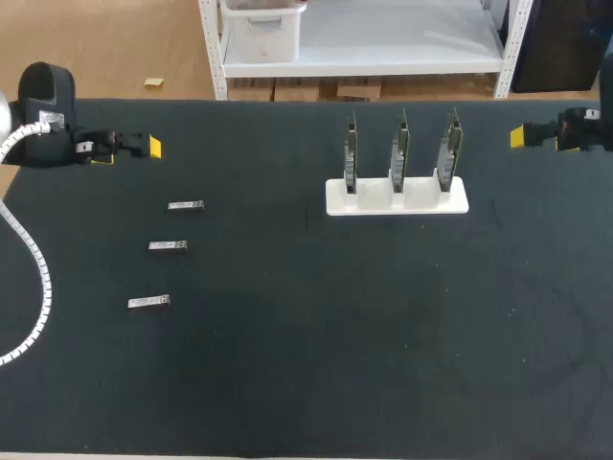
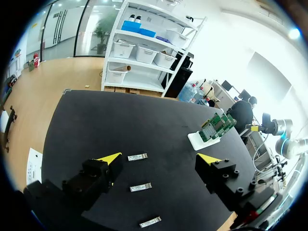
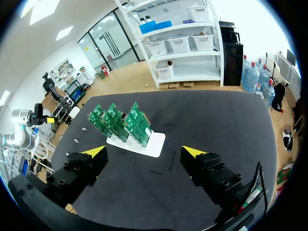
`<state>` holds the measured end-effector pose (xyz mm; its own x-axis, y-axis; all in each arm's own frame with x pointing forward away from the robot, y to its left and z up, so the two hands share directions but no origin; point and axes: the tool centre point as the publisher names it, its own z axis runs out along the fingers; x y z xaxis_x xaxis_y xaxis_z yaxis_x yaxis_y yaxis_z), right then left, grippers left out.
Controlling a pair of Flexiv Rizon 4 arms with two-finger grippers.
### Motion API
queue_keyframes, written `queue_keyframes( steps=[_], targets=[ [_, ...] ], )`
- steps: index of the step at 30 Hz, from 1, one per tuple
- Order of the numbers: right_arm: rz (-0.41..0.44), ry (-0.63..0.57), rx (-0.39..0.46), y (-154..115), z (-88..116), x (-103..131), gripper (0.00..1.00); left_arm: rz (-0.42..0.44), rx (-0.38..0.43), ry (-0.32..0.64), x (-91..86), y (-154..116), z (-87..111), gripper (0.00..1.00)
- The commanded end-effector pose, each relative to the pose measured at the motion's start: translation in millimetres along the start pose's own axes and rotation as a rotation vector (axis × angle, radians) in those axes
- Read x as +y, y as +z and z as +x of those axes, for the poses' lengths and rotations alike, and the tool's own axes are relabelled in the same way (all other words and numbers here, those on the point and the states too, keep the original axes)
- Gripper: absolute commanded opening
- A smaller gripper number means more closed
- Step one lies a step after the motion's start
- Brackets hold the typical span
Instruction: Pick up the optical module with the left hand, and insert it into the network port with the right hand.
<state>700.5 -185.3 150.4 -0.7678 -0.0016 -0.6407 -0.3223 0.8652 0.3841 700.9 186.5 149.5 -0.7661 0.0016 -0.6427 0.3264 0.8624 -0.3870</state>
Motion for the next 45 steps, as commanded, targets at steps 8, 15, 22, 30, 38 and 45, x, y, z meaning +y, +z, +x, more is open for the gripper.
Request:
queue_keyframes(
  steps=[8, 15, 22, 30, 38, 45],
  targets=[
    [0.004, 0.001, -0.002, -0.3, 0.5, 0.7, 1.00, -0.004, 0.002, -0.001, -0.9, -0.4, -0.1, 1.00],
    [0.004, 0.001, -0.002, -0.3, 0.5, 0.7, 1.00, -0.004, 0.002, -0.001, -0.9, -0.4, -0.1, 1.00],
    [0.004, 0.001, -0.002, -0.3, 0.5, 0.7, 1.00, 0.020, 0.001, 0.048, 0.8, -0.5, -1.6, 1.00],
    [0.004, 0.001, -0.002, -0.3, 0.5, 0.7, 1.00, -0.055, 0.025, 0.330, 10.9, 8.2, -32.1, 1.00],
    [0.004, 0.001, -0.002, -0.3, 0.5, 0.7, 1.00, 0.070, 0.251, 0.762, 16.5, 27.1, -47.9, 1.00],
    [0.004, 0.001, -0.002, -0.3, 0.5, 0.7, 1.00, 0.098, 0.411, 1.037, 29.3, 49.2, -40.2, 1.00]
  ],
)
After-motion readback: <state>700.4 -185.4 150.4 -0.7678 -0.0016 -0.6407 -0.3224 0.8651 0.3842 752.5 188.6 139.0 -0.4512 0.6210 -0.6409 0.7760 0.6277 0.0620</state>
